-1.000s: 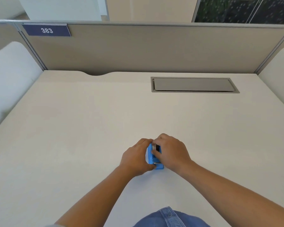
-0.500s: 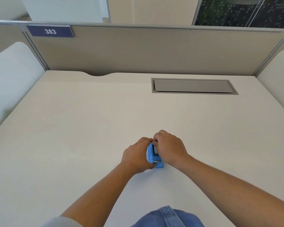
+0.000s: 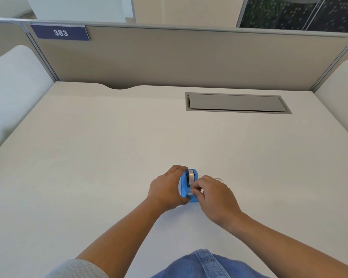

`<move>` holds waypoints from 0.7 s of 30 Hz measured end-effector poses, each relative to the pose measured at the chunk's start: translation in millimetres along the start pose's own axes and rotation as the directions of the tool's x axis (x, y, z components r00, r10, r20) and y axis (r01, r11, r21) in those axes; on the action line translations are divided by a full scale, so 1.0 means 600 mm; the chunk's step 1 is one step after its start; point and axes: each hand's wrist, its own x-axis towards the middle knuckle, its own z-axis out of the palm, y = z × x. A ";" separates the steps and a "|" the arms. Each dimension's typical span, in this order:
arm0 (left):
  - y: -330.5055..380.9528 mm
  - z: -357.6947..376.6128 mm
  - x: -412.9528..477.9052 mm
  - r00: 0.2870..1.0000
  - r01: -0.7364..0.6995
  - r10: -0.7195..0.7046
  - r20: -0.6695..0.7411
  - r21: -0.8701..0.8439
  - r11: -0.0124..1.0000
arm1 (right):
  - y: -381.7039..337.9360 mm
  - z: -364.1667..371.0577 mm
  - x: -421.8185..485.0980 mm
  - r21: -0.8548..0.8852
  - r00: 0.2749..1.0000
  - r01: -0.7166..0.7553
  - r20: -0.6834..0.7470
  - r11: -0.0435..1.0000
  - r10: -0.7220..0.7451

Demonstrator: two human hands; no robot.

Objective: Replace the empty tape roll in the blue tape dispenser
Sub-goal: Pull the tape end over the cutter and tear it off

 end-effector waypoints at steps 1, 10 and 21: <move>0.000 0.000 0.000 1.000 -0.001 0.001 -0.004 0.002 1.000 | 0.000 0.001 -0.006 0.012 1.000 -0.001 -0.007 1.000 0.001; -0.001 0.001 -0.001 1.000 -0.003 0.003 -0.014 0.016 1.000 | 0.001 0.025 -0.045 0.024 0.998 0.044 -0.054 0.999 -0.042; -0.002 -0.003 0.001 0.999 -0.033 0.033 0.010 0.058 0.998 | 0.008 0.043 -0.062 -0.002 0.993 0.084 -0.079 0.996 -0.084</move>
